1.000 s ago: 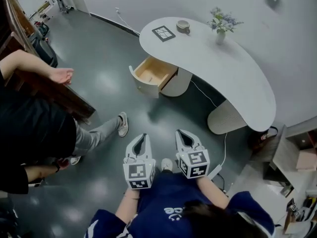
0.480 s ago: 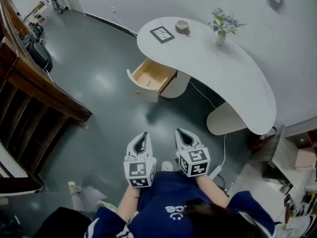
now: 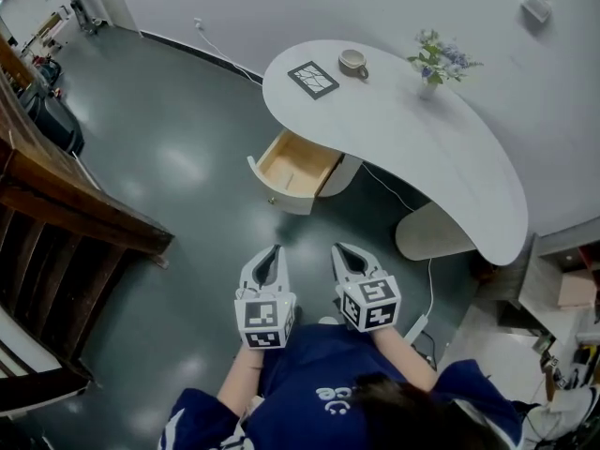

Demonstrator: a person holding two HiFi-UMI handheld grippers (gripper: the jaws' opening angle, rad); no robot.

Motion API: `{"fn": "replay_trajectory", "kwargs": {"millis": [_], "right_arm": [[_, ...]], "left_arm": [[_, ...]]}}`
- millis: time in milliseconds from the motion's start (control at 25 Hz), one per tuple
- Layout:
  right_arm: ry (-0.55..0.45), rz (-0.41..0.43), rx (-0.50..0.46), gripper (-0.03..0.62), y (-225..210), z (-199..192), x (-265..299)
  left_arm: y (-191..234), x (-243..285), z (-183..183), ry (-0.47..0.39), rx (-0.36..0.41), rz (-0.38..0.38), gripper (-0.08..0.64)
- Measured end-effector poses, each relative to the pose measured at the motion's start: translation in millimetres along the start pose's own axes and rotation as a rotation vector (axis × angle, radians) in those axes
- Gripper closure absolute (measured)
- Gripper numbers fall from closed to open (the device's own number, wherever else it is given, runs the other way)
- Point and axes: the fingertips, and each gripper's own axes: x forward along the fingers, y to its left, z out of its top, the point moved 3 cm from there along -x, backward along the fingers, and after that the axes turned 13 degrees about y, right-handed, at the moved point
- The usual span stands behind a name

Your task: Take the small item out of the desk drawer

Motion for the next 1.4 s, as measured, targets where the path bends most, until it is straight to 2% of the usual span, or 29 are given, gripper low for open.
{"fn": "replay_trajectory", "kwargs": {"millis": [200,360,720,840,1080,1400], "right_arm": [[0.024,-0.020,0.005,0.583,21,15,32],[0.007,-0.068,0.049,0.583,27,24,46],[0.015,-0.103,0.085,0.583,26,33,56],[0.007,-0.127,0.104,0.583,17,37,61],[0.026,-0.095,0.092,0.581,1,58,93],[0.081,-0.013,0.072,0.581,-27,103,154]], "left_arm": [[42,15,9,0.017,0.013,-0.031,0.557],[63,27,13,0.028,0.037,-0.063,0.557],[78,42,21,0.031,0.044,-0.105,0.557],[83,44,21,0.032,0.035,-0.090,0.557],[105,62,24,0.064,0.000,-0.021,0.557],[118,110,63,0.094,0.010,0.025,0.557]]}}
